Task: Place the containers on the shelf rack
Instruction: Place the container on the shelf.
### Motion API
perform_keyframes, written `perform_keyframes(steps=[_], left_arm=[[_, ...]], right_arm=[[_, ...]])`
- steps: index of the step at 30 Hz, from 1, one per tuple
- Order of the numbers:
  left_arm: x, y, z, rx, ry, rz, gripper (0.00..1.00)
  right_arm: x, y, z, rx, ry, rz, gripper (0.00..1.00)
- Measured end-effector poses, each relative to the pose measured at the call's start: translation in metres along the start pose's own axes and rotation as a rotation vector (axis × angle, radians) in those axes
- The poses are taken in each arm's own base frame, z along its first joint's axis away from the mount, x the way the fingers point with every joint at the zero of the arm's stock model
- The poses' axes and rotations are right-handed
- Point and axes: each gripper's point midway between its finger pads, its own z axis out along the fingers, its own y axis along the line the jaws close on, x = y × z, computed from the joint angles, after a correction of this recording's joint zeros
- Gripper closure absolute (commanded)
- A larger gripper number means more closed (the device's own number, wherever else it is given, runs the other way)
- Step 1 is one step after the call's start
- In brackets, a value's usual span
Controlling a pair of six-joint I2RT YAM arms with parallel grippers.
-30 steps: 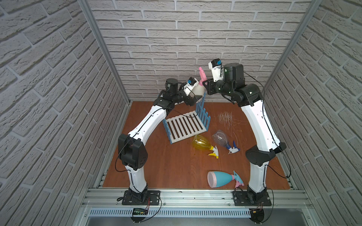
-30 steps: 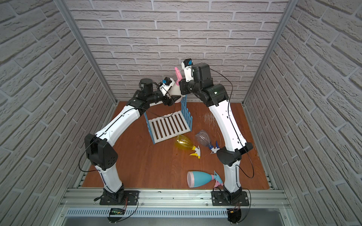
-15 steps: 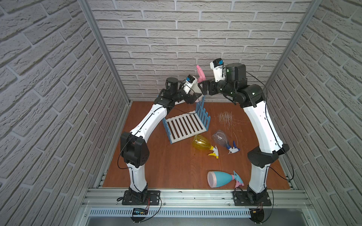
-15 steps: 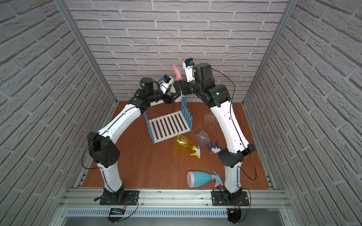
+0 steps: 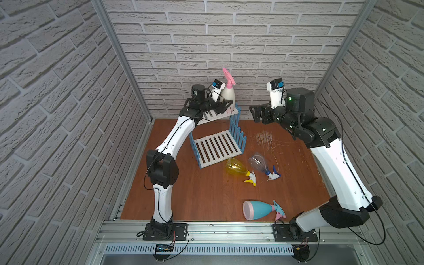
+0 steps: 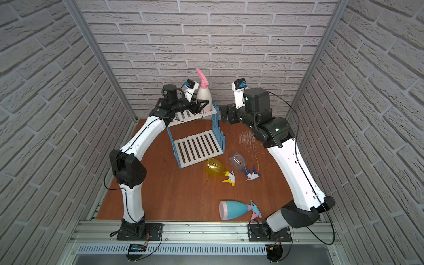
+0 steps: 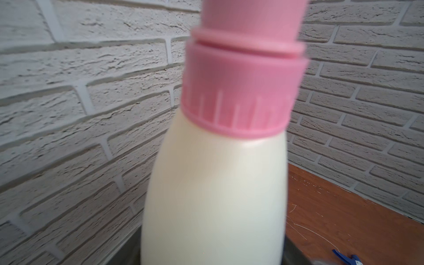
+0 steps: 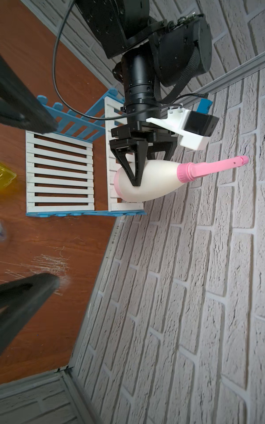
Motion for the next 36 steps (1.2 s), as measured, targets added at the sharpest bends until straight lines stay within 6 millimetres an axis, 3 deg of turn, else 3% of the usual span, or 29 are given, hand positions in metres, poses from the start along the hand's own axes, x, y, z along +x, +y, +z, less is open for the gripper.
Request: perform_keyframes(steps=[7, 11, 19, 27, 32, 36], left_arm=[[0.019, 0.003, 0.011, 0.017, 0.030, -0.039, 0.29], [0.017, 0.003, 0.011, 0.016, 0.025, -0.035, 0.28], [0.019, 0.006, 0.013, 0.011, 0.026, -0.027, 0.25], [0.019, 0.011, 0.016, 0.001, 0.011, -0.011, 0.23], [0.019, 0.016, 0.017, -0.006, 0.001, -0.005, 0.18], [0.020, 0.019, 0.017, -0.013, 0.000, -0.005, 0.06]], right_arm=[[0.025, -0.014, -0.020, 0.053, 0.008, -0.002, 0.01], [0.035, -0.020, -0.026, 0.074, 0.016, -0.004, 0.01], [0.058, -0.023, -0.019, 0.093, 0.068, -0.009, 0.01], [0.068, -0.025, -0.015, 0.100, 0.091, -0.007, 0.00], [0.073, -0.026, -0.013, 0.106, 0.104, 0.000, 0.00], [0.078, -0.027, -0.013, 0.109, 0.113, 0.006, 0.01]])
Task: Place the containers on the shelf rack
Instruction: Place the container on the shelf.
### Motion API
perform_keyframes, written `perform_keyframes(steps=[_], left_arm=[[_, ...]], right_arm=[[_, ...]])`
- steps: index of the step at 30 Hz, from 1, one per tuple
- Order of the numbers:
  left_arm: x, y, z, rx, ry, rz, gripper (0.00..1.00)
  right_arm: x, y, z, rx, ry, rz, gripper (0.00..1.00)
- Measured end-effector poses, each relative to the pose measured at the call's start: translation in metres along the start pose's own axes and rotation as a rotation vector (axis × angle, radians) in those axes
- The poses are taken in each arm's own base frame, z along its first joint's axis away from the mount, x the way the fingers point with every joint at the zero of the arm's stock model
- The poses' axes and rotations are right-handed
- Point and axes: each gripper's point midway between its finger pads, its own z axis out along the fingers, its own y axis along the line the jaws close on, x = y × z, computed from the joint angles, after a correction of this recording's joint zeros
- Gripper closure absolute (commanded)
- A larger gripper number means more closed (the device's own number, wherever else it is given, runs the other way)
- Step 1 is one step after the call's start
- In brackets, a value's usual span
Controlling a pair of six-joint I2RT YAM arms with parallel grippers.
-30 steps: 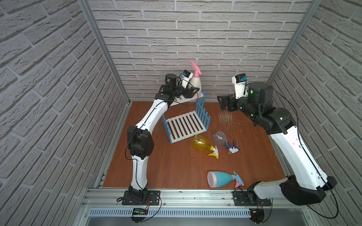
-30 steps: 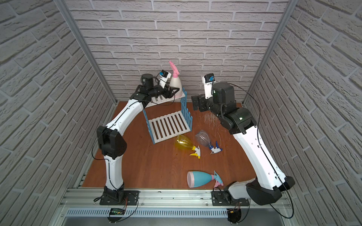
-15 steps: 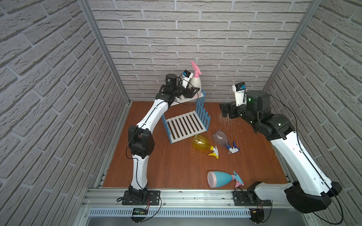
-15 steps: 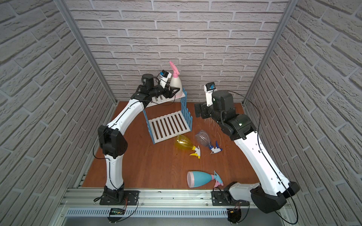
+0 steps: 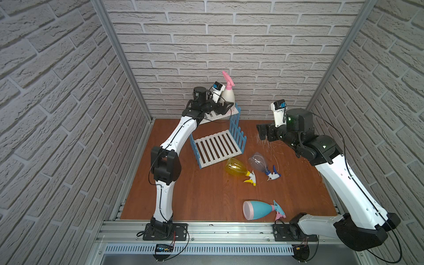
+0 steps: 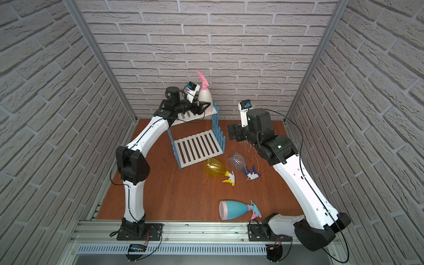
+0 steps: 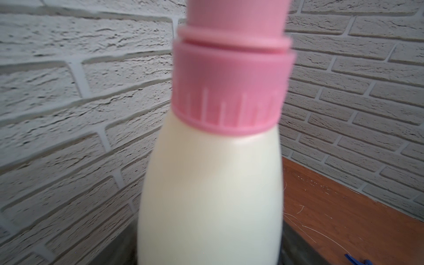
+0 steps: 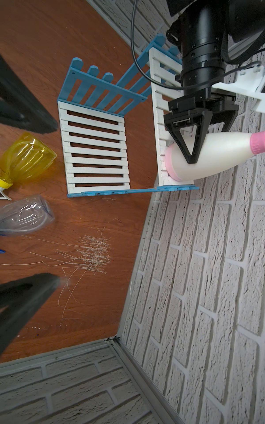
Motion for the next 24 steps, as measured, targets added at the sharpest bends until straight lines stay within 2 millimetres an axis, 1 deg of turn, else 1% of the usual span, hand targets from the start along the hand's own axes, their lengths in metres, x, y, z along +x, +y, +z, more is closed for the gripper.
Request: perform_keyframes(steps=[1, 3, 18, 21, 24], left_arm=[[0.001, 0.001, 0.000, -0.001, 0.001, -0.001, 0.02], [0.002, 0.001, 0.001, -0.002, 0.003, -0.003, 0.02], [0.004, -0.001, 0.001, 0.017, 0.007, -0.007, 0.02], [0.008, -0.002, 0.001, 0.021, 0.015, -0.010, 0.02], [0.016, -0.004, -0.001, 0.022, 0.036, -0.017, 0.02]], right_arm=[[0.001, 0.000, 0.000, 0.001, 0.002, 0.000, 0.01], [0.002, -0.001, 0.000, 0.003, 0.004, 0.002, 0.01], [0.009, -0.004, 0.001, 0.011, 0.016, 0.006, 0.01], [0.012, -0.004, 0.002, 0.014, 0.024, 0.004, 0.00], [0.014, -0.005, 0.003, 0.015, 0.027, 0.004, 0.01]])
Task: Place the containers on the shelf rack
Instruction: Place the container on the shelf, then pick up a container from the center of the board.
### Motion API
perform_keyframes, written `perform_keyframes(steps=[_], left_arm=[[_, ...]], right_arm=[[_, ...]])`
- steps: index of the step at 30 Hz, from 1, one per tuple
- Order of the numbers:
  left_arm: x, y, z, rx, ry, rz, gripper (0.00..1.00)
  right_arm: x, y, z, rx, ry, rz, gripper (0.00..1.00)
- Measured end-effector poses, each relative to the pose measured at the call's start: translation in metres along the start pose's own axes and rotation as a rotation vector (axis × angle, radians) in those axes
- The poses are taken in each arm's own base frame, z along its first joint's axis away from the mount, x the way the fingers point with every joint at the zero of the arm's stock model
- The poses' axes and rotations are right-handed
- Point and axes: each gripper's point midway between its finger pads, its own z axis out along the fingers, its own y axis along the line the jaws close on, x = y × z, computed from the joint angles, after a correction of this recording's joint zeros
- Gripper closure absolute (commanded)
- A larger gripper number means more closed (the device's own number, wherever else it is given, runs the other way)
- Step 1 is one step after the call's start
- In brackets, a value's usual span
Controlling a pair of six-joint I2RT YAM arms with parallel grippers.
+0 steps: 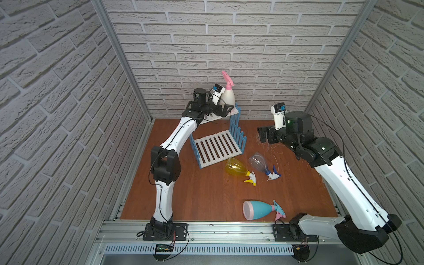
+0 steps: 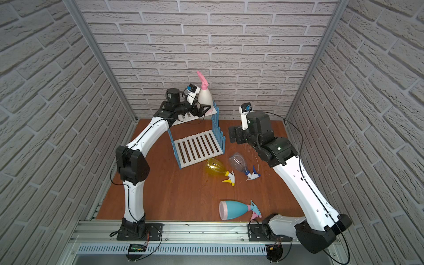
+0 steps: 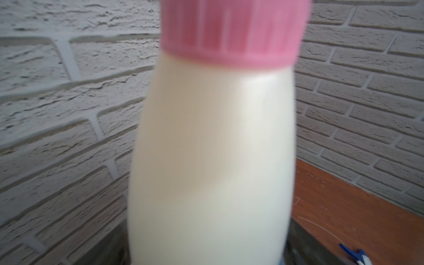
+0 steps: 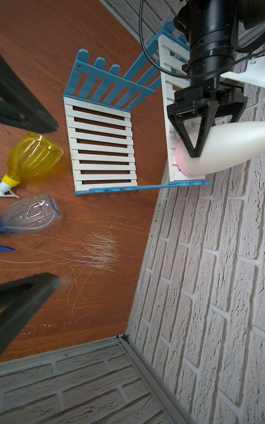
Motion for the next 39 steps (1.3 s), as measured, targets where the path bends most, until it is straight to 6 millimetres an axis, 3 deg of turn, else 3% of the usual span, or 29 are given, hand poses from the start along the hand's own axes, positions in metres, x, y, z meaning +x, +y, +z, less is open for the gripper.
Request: perform_keyframes(steps=[10, 20, 26, 29, 32, 35, 39], left_arm=[[0.010, -0.005, -0.019, -0.025, 0.030, -0.005, 0.02], [0.024, -0.007, -0.060, -0.093, 0.059, -0.024, 0.02], [-0.006, -0.030, -0.099, -0.125, 0.013, -0.011, 0.02], [-0.033, -0.056, -0.130, -0.140, -0.021, 0.013, 0.02], [-0.042, -0.084, -0.152, -0.134, -0.036, 0.022, 0.02], [-0.021, -0.110, -0.168, -0.118, -0.005, -0.001, 0.02], [0.043, -0.134, -0.176, -0.085, 0.121, -0.083, 0.02]], right_arm=[[0.005, -0.003, -0.005, 0.002, -0.001, 0.001, 0.00], [0.014, -0.005, -0.002, 0.007, 0.015, 0.001, 0.01], [0.027, -0.006, 0.001, 0.014, 0.035, 0.033, 0.01], [0.043, -0.009, 0.000, 0.020, 0.058, 0.074, 0.01], [0.066, -0.011, -0.001, 0.022, 0.090, 0.131, 0.01], [0.096, -0.014, 0.000, 0.032, 0.147, 0.189, 0.01], [0.145, -0.014, 0.013, 0.053, 0.260, 0.254, 0.01]])
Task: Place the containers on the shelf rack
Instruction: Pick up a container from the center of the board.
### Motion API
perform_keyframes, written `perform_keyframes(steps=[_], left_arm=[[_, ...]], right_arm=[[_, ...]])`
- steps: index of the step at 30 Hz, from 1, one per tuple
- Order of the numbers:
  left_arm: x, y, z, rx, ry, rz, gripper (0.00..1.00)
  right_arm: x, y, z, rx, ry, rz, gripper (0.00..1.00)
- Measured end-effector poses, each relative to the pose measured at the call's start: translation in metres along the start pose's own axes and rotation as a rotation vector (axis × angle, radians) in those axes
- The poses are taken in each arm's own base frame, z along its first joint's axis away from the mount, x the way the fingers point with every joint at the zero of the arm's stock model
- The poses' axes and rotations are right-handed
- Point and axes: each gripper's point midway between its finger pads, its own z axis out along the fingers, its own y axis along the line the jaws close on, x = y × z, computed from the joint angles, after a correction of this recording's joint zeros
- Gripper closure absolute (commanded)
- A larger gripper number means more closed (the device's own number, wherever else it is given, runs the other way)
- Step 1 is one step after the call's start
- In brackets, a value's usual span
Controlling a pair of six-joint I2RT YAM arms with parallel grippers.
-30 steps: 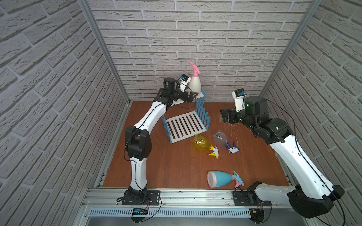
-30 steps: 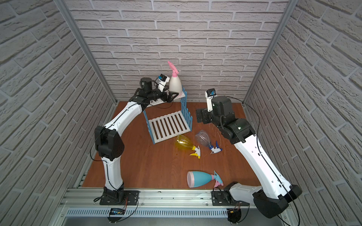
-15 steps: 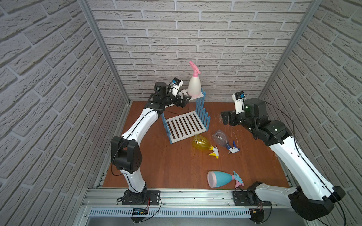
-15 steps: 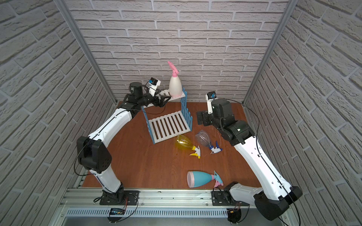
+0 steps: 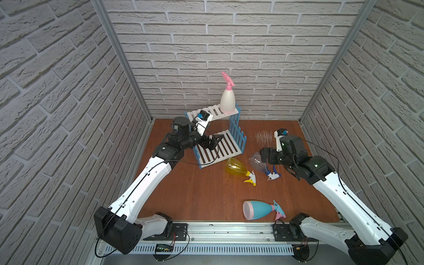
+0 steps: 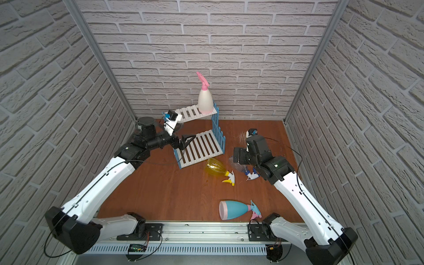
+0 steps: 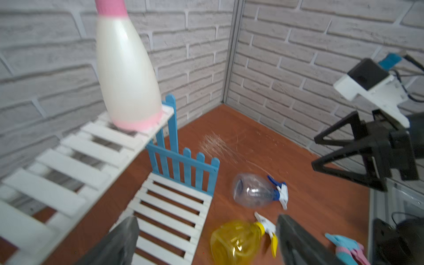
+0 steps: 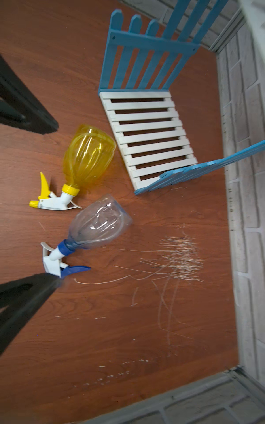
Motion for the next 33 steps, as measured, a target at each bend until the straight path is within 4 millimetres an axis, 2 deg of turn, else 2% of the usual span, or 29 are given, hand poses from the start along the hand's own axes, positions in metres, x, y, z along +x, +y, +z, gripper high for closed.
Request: perform_keyframes(steps=[4, 7, 9, 12, 16, 20, 24, 33], left_arm=[[0.073, -0.004, -0.007, -0.016, 0.138, -0.097, 0.02], [0.108, -0.006, -0.023, -0.039, 0.173, -0.147, 0.02], [0.118, -0.006, -0.033, -0.055, 0.168, -0.167, 0.02], [0.122, 0.004, -0.048, -0.104, 0.136, -0.201, 0.02], [0.126, 0.018, -0.060, -0.165, 0.104, -0.243, 0.02], [0.132, 0.026, -0.063, -0.194, 0.101, -0.274, 0.02], [0.134, 0.030, -0.063, -0.206, 0.100, -0.298, 0.02], [0.135, 0.036, -0.058, -0.213, 0.098, -0.330, 0.02]], right_arm=[[0.045, -0.017, 0.031, 0.025, 0.119, 0.089, 0.01], [0.072, -0.031, 0.057, 0.052, 0.206, 0.148, 0.01], [0.084, -0.036, 0.074, 0.063, 0.257, 0.168, 0.01], [0.091, -0.036, 0.100, 0.050, 0.310, 0.180, 0.01], [0.098, -0.036, 0.124, 0.041, 0.362, 0.127, 0.01], [0.093, -0.035, 0.144, 0.045, 0.399, 0.046, 0.01], [0.088, -0.038, 0.154, 0.057, 0.401, -0.025, 0.01], [0.097, -0.042, 0.171, 0.065, 0.448, -0.126, 0.01]])
